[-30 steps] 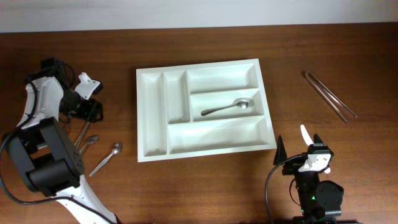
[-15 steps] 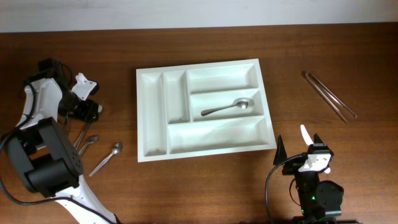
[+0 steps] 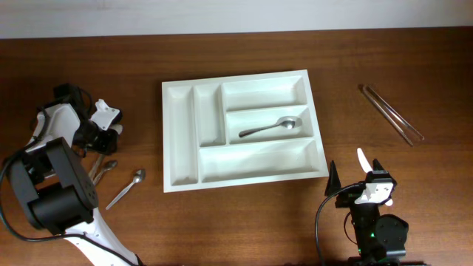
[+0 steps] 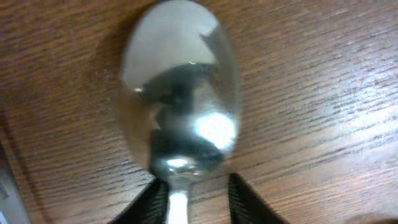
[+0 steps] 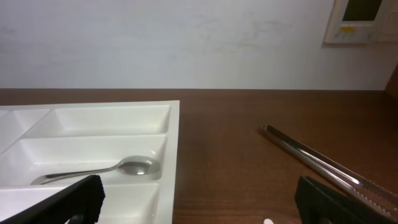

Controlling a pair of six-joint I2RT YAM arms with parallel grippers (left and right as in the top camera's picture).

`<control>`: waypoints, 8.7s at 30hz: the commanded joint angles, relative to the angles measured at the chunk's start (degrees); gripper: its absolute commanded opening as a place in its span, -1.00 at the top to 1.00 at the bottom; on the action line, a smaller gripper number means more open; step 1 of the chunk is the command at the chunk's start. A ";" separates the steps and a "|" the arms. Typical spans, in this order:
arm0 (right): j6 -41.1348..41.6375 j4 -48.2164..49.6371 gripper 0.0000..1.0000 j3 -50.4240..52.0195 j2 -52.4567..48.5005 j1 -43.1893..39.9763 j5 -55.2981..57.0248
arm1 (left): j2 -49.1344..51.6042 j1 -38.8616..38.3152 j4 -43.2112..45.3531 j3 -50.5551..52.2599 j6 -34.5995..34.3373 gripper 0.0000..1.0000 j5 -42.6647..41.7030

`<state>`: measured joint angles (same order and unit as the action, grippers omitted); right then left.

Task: Pack container
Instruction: 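Return the left gripper to the cutlery and grasp a second spoon, then place the second spoon beside the first in the middle compartment, then move the left gripper back and grasp a silver fork, then carry the fork with the left gripper into the upper compartment, then return the left gripper and grasp a second silver fork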

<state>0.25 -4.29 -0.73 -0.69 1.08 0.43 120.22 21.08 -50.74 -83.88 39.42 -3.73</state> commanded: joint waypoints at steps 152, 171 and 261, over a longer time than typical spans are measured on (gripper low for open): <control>0.70 -0.24 -0.97 0.42 0.44 -0.46 0.70 | -5.64 6.21 9.22 5.90 -0.79 -0.26 4.68; 0.70 -0.24 -0.98 0.42 0.44 -0.46 0.70 | -1.07 6.64 14.25 5.90 -0.13 0.74 4.66; 0.70 -0.24 -0.97 0.42 0.44 -0.46 0.70 | -4.55 8.11 -2.51 -20.83 -2.56 -1.00 3.02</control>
<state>0.27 -4.29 -0.73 -0.69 1.08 0.43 113.14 27.29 -53.17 -105.41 37.50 4.12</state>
